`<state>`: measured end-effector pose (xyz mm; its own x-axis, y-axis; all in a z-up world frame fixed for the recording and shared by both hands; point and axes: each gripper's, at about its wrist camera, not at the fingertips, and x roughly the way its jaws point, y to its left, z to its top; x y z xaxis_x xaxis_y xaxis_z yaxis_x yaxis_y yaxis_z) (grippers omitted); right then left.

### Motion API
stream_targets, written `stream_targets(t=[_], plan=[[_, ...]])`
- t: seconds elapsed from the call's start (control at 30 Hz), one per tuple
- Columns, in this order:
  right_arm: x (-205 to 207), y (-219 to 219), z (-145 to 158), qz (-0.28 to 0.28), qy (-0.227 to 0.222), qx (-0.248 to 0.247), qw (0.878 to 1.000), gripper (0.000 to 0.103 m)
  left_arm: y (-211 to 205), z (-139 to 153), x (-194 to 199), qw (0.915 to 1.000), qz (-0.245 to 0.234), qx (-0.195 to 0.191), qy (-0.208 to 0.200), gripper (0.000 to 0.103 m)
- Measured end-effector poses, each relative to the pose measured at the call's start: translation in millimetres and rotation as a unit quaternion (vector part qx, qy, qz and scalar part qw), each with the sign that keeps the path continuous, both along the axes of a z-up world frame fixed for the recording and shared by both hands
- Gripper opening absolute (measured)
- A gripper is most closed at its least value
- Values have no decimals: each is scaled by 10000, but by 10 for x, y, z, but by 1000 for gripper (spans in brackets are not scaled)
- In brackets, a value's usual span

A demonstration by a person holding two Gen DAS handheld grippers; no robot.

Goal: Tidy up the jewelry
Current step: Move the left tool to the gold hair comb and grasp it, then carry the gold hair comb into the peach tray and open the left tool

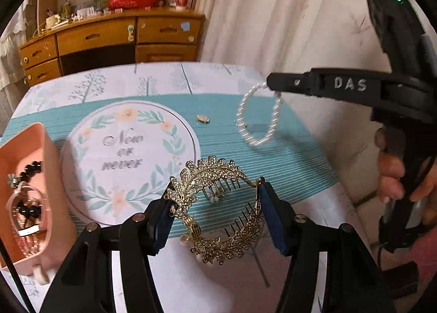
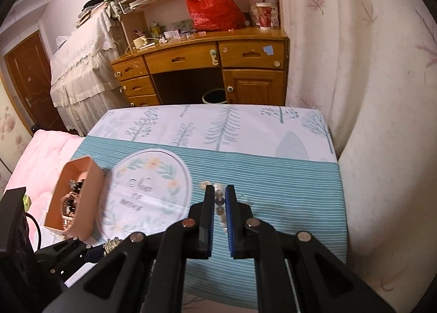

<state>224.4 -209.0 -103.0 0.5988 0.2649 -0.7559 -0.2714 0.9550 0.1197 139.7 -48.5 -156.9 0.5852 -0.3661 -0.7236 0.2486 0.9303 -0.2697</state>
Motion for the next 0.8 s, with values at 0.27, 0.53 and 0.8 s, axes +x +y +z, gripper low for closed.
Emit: stream_targets(t=[0.27,0.53,0.8], plan=[[-189,450,194,177,-109,118,9997,7,485,273,-249,9996,84,-91,-266,58],[-252,1022,311,430,-166,210,9987,7,1029,491,-435,9986,266,23,-449,58],[-226,1658,398,754,-215,302,9965,7,1647,526,-449,9974,585,122,-407,58]])
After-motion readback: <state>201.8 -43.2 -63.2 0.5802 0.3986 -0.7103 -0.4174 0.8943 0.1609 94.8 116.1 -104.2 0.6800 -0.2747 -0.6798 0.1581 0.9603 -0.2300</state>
